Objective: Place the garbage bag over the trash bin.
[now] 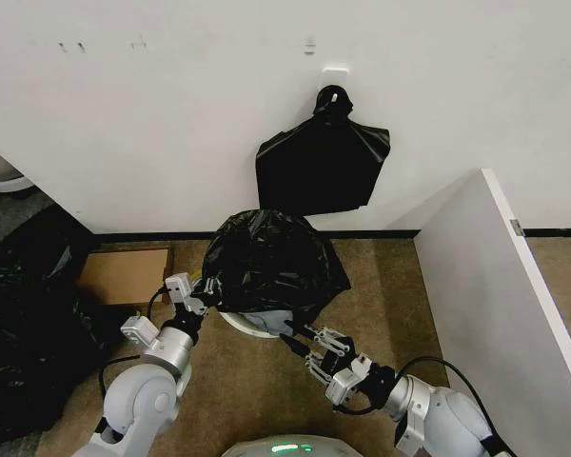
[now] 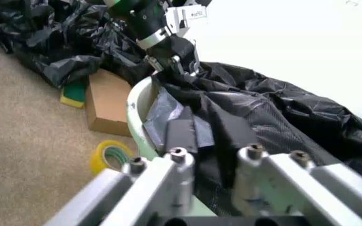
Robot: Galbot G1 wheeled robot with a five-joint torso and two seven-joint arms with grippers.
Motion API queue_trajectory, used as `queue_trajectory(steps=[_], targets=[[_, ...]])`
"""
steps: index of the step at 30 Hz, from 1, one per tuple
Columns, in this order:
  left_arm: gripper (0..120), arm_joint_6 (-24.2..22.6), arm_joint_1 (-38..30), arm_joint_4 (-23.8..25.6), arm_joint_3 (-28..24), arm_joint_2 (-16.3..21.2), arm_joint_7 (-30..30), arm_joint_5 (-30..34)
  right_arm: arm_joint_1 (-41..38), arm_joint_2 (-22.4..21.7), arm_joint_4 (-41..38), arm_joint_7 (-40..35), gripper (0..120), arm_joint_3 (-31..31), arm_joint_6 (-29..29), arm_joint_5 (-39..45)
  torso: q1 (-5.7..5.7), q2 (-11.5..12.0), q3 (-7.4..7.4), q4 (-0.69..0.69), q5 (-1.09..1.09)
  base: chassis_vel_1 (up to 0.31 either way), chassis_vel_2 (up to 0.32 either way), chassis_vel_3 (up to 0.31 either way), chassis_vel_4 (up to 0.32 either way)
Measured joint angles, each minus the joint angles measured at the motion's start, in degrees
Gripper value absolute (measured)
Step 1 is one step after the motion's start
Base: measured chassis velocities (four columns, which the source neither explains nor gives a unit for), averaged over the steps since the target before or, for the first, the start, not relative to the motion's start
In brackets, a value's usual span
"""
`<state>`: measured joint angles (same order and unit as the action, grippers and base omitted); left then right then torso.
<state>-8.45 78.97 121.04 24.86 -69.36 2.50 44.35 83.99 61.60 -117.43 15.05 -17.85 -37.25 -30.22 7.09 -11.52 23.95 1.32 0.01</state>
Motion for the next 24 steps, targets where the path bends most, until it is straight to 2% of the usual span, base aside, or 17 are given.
queue_trajectory(steps=[2,4,5,12,13,15,21,24], targets=[[0,-0.04,-0.02,0.0,0.06,0.02,-0.01,0.03,0.12,-0.1,-0.26,0.32,0,-0.85,-0.89,0.07,0.0,0.0,0.0,0.0,0.0,0.0,0.0,0.0,0.0],[0,-0.06,-0.02,0.0,0.11,0.05,-0.03,0.08,0.21,-0.11,-0.97,1.18,7,-2.92,-2.29,-1.33,0.0,0.0,0.0,0.0,0.0,0.0,0.0,0.0,0.0],[0,-0.06,-0.02,0.0,0.11,0.05,-0.03,0.08,0.21,-0.11,-0.97,1.18,7,-2.92,-2.29,-1.33,0.0,0.0,0.0,0.0,0.0,0.0,0.0,0.0,0.0],[0,-0.18,-0.12,-0.1,0.05,0.0,-0.07,0.15,0.4,-0.16,-2.06,3.26,35,-4.99,-3.55,-6.57,0.0,0.0,-0.01,0.0,0.0,0.0,0.0,0.0,0.0],[0,-0.18,-0.12,-0.1,0.05,0.0,-0.07,0.15,0.4,-0.16,-2.06,3.26,35,-4.99,-3.55,-6.57,0.0,0.0,-0.01,0.0,0.0,0.0,0.0,0.0,0.0],[0,-0.2,-0.14,-0.16,0.02,-0.01,-0.08,0.16,0.35,0.05,-1.8,3.98,46,-4.49,-4.04,-7.95,0.0,0.0,-0.01,0.0,0.0,0.0,0.0,0.0,0.0],[0,-0.23,-0.12,-0.16,0.06,0.06,-0.09,0.29,-0.26,0.52,-1.3,4.16,63,-3.83,-4.29,-9.59,0.0,0.01,-0.01,0.0,0.0,0.0,0.0,0.0,0.0],[0,-0.24,-0.09,-0.14,0.08,0.07,-0.09,0.4,-0.55,0.61,-1.13,4.02,57,-3.85,-4.31,-10.01,0.0,0.02,-0.01,0.0,0.0,0.0,0.0,0.0,0.0]])
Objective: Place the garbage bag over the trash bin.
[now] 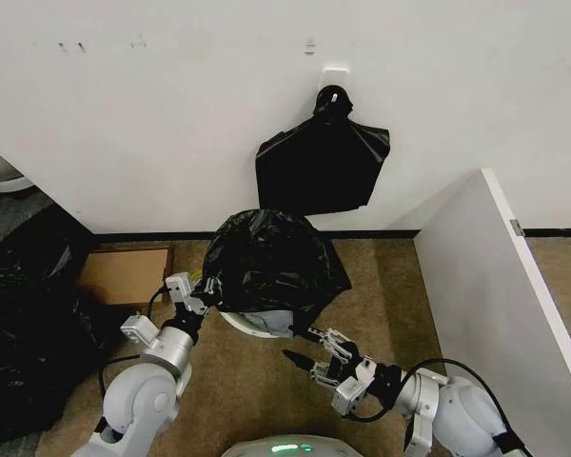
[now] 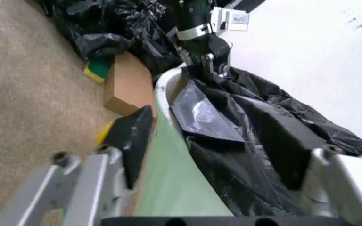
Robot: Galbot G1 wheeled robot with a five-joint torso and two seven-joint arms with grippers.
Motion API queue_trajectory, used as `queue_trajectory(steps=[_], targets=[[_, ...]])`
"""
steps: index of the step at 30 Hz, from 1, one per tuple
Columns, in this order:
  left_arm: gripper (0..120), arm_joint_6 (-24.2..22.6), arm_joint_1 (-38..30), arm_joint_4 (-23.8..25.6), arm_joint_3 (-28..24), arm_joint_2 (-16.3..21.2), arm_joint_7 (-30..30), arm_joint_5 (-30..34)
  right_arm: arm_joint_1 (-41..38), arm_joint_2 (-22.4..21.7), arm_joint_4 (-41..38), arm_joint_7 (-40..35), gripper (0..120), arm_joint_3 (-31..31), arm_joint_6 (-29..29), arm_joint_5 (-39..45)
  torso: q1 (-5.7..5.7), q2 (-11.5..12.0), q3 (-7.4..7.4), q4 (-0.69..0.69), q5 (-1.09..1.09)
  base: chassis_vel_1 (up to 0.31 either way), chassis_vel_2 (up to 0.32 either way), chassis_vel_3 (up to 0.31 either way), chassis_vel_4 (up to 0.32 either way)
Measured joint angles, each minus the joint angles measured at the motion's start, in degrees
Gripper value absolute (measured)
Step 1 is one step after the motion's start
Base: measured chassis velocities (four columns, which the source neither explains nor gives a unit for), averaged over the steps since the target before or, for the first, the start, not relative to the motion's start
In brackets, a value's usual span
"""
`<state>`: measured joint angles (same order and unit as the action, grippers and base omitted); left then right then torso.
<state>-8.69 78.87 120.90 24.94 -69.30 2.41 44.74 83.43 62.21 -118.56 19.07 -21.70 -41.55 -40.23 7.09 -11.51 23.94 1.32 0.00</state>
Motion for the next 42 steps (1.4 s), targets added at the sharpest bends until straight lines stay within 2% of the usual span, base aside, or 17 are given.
queue_trajectory(steps=[1,3,5,6,8,11,15,30,38,42], targets=[[0,0.0,0.01,0.06,0.0,-0.02,-0.01,0.02,-0.01,0.0,0.08,-0.26,50,-0.02,0.0,-0.05,0.0,0.0,0.0,0.0,0.0,0.0,0.0,0.0,0.0],[0,-0.01,0.01,0.09,0.0,-0.03,-0.01,0.03,-0.01,0.0,0.1,-0.42,47,-0.02,0.0,-0.06,0.0,0.0,0.0,0.0,0.0,0.0,0.0,0.0,0.0],[0,-0.06,-0.03,0.18,-0.05,-0.08,-0.02,0.05,0.01,0.01,0.14,-0.76,36,-0.07,0.0,-0.06,0.0,0.0,0.0,0.0,0.0,0.0,0.0,0.0,0.0],[0,-0.06,-0.03,0.19,-0.06,-0.09,-0.02,0.05,0.0,0.01,0.15,-0.78,36,-0.07,0.0,-0.06,0.0,0.0,0.0,0.0,0.0,0.0,0.0,0.0,0.0],[0,-0.2,-0.03,0.45,-0.12,-0.15,-0.02,0.09,-0.09,0.13,0.36,-1.03,25,-0.12,0.01,-0.06,0.0,0.0,0.0,0.0,0.0,0.0,0.0,0.0,0.0],[0,-0.34,0.02,0.69,-0.13,-0.15,-0.02,0.17,-0.18,0.18,0.55,-1.27,18,-0.12,0.02,-0.12,0.0,0.0,0.0,0.0,0.0,0.0,0.0,0.0,0.0],[0,-0.7,0.23,1.45,-0.02,-0.1,-0.03,0.72,-0.38,0.18,0.87,-1.59,1,-0.35,0.03,-0.24,0.0,0.0,0.01,0.0,0.0,0.0,0.0,0.0,0.0],[0,-0.92,0.38,1.93,0.56,-0.25,0.21,1.01,0.13,0.09,0.68,-1.39,0,-0.72,-0.86,0.58,0.0,0.0,0.01,0.0,0.0,0.0,0.0,0.0,0.0],[0,-1.03,0.0,2.24,1.7,-0.05,0.54,2.55,1.13,0.09,1.59,3.19,0,-1.19,-2.43,2.9,0.0,0.0,0.01,0.0,0.0,0.0,0.0,0.0,0.0],[0,-1.32,0.01,3.07,1.43,-0.36,0.91,3.72,1.22,0.23,2.77,4.77,0,0.81,-3.07,4.14,0.0,0.0,0.01,0.0,0.0,0.0,0.0,0.0,0.0]])
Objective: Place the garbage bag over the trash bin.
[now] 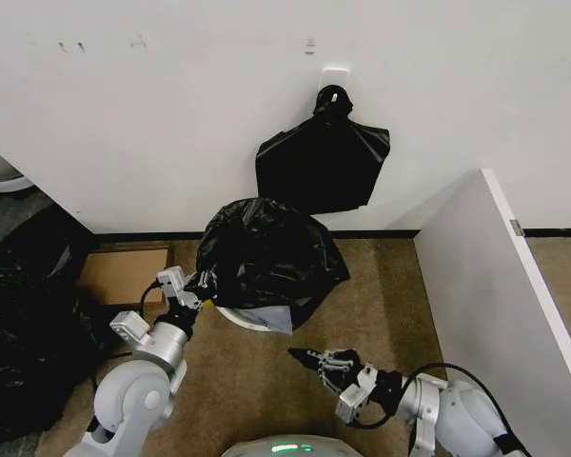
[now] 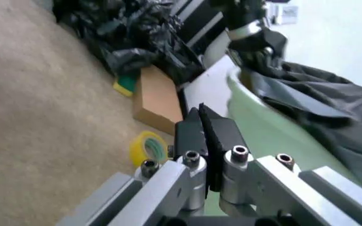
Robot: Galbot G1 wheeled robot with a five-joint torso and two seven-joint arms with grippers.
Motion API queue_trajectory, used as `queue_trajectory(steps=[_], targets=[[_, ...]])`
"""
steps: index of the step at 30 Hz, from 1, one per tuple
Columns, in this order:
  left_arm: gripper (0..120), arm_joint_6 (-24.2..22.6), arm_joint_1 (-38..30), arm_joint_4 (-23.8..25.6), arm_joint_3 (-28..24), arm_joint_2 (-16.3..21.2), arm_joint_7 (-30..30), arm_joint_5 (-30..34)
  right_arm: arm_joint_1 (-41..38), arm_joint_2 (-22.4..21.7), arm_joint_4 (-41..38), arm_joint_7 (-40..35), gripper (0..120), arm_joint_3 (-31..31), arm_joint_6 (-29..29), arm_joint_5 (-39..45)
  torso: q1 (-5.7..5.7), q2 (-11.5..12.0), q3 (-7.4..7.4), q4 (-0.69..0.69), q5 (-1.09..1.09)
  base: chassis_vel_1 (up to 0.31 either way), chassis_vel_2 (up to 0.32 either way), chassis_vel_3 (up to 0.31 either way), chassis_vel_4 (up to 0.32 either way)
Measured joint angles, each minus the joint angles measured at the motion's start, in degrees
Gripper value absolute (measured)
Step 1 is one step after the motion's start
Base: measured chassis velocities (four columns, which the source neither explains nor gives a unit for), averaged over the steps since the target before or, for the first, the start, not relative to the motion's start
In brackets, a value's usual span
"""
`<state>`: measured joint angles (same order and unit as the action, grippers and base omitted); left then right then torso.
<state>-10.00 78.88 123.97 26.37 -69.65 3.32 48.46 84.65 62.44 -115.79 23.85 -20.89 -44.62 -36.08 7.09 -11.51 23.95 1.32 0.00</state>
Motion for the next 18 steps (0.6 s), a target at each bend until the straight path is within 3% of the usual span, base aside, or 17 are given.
queue_trajectory(steps=[7,9,11,16,18], targets=[[0,-0.02,0.11,-0.79,-0.43,0.02,0.02,-0.55,-0.19,0.2,-0.86,-3.3,1,-0.49,-0.24,-0.81,0.0,0.0,0.0,0.0,0.0,0.0,0.0,0.0,0.0],[0,0.0,0.08,-1.04,-0.48,0.15,0.0,-0.59,-0.41,0.23,-1.97,-3.5,11,-2.64,-1.13,-2.98,0.0,0.0,0.0,-0.01,-0.01,0.0,0.0,0.0,0.0],[0,0.0,0.05,-1.08,-0.49,0.16,0.0,-0.59,-0.49,0.25,-2.26,-3.51,13,-3.17,-1.43,-3.65,0.0,0.0,0.0,0.0,0.0,0.0,0.0,0.0,0.0],[0,0.0,-0.24,-1.39,-0.78,0.13,-0.05,-0.61,-1.0,0.6,-3.51,-4.85,36,-5.42,-2.6,-9.46,0.0,0.0,0.0,0.0,-0.01,0.0,0.0,0.0,0.0],[0,0.0,-0.26,-1.4,-0.83,0.13,-0.06,-0.61,-1.12,0.71,-3.5,-5.38,39,-5.51,-2.62,-10.51,0.0,0.0,0.0,0.0,0.0,0.0,0.0,0.0,0.0]])
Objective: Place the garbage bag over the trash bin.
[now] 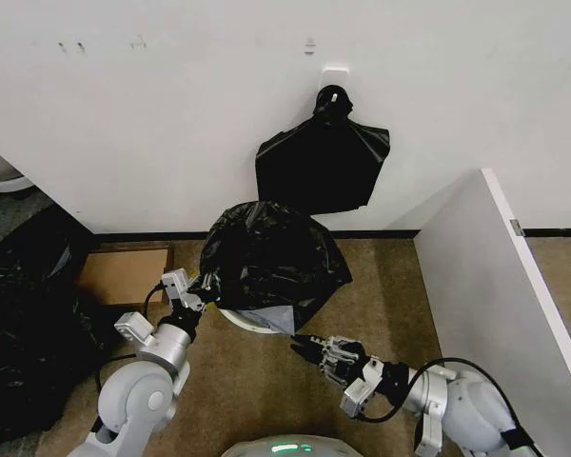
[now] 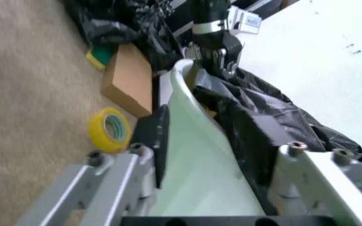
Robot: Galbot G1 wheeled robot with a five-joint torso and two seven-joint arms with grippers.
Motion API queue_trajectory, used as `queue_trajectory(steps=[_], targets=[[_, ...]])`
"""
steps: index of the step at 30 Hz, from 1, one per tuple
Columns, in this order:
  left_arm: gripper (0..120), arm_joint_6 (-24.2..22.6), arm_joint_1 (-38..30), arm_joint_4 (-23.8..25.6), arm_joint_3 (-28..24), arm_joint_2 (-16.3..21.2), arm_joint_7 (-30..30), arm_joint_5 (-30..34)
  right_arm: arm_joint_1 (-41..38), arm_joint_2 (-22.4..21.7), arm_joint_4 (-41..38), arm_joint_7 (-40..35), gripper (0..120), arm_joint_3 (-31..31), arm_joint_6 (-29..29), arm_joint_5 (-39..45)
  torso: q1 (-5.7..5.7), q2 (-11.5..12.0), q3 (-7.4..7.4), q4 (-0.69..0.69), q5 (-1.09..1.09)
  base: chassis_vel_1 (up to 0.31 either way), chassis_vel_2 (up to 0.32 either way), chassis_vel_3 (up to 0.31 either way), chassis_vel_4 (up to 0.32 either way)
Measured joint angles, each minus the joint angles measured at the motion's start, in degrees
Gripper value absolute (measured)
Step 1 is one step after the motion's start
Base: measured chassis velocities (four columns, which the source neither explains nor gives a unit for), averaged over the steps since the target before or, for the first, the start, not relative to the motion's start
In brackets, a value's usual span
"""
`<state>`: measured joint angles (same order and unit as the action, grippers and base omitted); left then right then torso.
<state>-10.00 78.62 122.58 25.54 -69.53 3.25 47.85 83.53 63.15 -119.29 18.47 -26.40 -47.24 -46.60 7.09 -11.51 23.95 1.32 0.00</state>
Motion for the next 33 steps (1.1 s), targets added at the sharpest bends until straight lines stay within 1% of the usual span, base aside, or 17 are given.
queue_trajectory(steps=[2,3,6,8,12,14,15,18,20,25,27,28,29,31,32,33], targets=[[0,-0.01,0.0,0.01,-0.04,0.01,-0.02,0.0,-0.21,0.17,0.18,-0.59,46,-0.11,0.0,-1.13,0.0,0.0,0.0,0.0,0.0,0.0,0.0,0.0,0.0],[0,-0.01,-0.02,0.02,-0.03,0.03,-0.04,0.0,-0.33,0.29,0.33,-0.89,52,-0.13,-0.01,-1.71,0.0,0.0,0.0,0.0,0.0,0.0,0.0,0.0,0.0],[0,-0.03,-0.06,-0.02,0.01,0.12,-0.07,0.01,-0.23,0.38,0.16,-1.18,65,0.01,0.0,-1.98,0.0,0.0,0.0,0.0,0.0,0.0,0.0,0.0,0.0],[0,-0.03,-0.06,-0.02,0.01,0.12,-0.07,0.01,-0.23,0.38,0.16,-1.18,65,0.01,0.0,-1.98,0.0,0.0,0.0,0.0,0.0,0.0,0.0,0.0,0.0],[0,-0.07,-0.12,-0.58,0.08,0.11,-0.07,0.01,0.75,0.34,-1.82,-1.16,86,0.47,0.0,-1.94,0.0,0.0,0.0,0.0,0.0,0.0,0.0,0.0,0.0],[0,-0.08,-0.1,-0.57,0.02,0.02,-0.09,0.0,0.68,0.35,-2.22,-1.34,92,0.4,0.0,-2.15,0.0,0.0,0.0,0.0,0.0,0.0,0.0,0.0,0.0],[0,-0.08,-0.1,-0.57,0.02,0.02,-0.09,0.0,0.68,0.35,-2.22,-1.34,92,0.4,0.0,-2.15,0.0,0.0,0.0,0.0,0.0,0.0,0.0,0.0,0.0],[0,-0.16,0.05,-0.28,-0.17,-0.08,-0.13,-0.05,-0.11,0.46,-2.06,-2.43,100,0.3,0.01,-3.22,0.0,0.0,0.0,0.0,0.0,0.0,0.0,0.0,0.0],[0,-0.18,0.13,-0.04,-0.2,-0.1,-0.14,-0.08,-0.6,0.57,-1.55,-2.67,100,0.3,0.01,-3.69,0.0,0.0,0.0,0.0,0.0,0.0,0.0,0.0,0.0],[0,-0.24,0.42,0.48,-0.23,-0.1,-0.16,-0.11,-1.41,0.83,-0.85,-2.82,94,0.61,0.02,-4.59,0.0,0.0,0.0,0.0,0.0,0.0,0.0,0.0,0.0],[0,-0.27,0.56,0.78,-0.23,-0.13,-0.16,-0.14,-1.95,0.96,-0.47,-2.88,83,0.83,0.03,-5.02,0.0,0.0,0.0,0.0,0.0,0.0,0.0,0.0,0.0],[0,-0.29,0.62,0.87,-0.23,-0.15,-0.16,-0.16,-2.18,1.0,-0.35,-2.9,80,0.86,0.04,-5.15,0.0,0.0,0.0,0.0,0.0,0.0,0.0,0.0,0.0],[0,-0.29,0.62,0.87,-0.23,-0.15,-0.16,-0.16,-2.18,1.0,-0.35,-2.9,80,0.86,0.04,-5.15,0.0,0.0,0.0,0.0,0.0,0.0,0.0,0.0,0.0],[0,-0.3,0.69,0.97,-0.24,-0.18,-0.16,-0.2,-2.54,1.05,-0.22,-2.92,73,0.88,0.04,-5.33,0.0,0.0,0.0,0.0,0.0,0.0,0.0,0.0,0.0],[0,-0.31,0.72,1.02,-0.25,-0.21,-0.16,-0.23,-2.76,1.05,-0.17,-2.93,67,0.86,0.05,-5.37,0.0,0.0,0.0,0.0,0.0,0.0,0.0,0.0,0.0],[0,-0.32,0.75,1.05,-0.25,-0.22,-0.16,-0.25,-2.83,1.01,-0.17,-2.92,63,0.81,0.05,-5.35,0.0,0.0,0.0,0.0,0.0,0.0,0.0,0.0,0.0]])
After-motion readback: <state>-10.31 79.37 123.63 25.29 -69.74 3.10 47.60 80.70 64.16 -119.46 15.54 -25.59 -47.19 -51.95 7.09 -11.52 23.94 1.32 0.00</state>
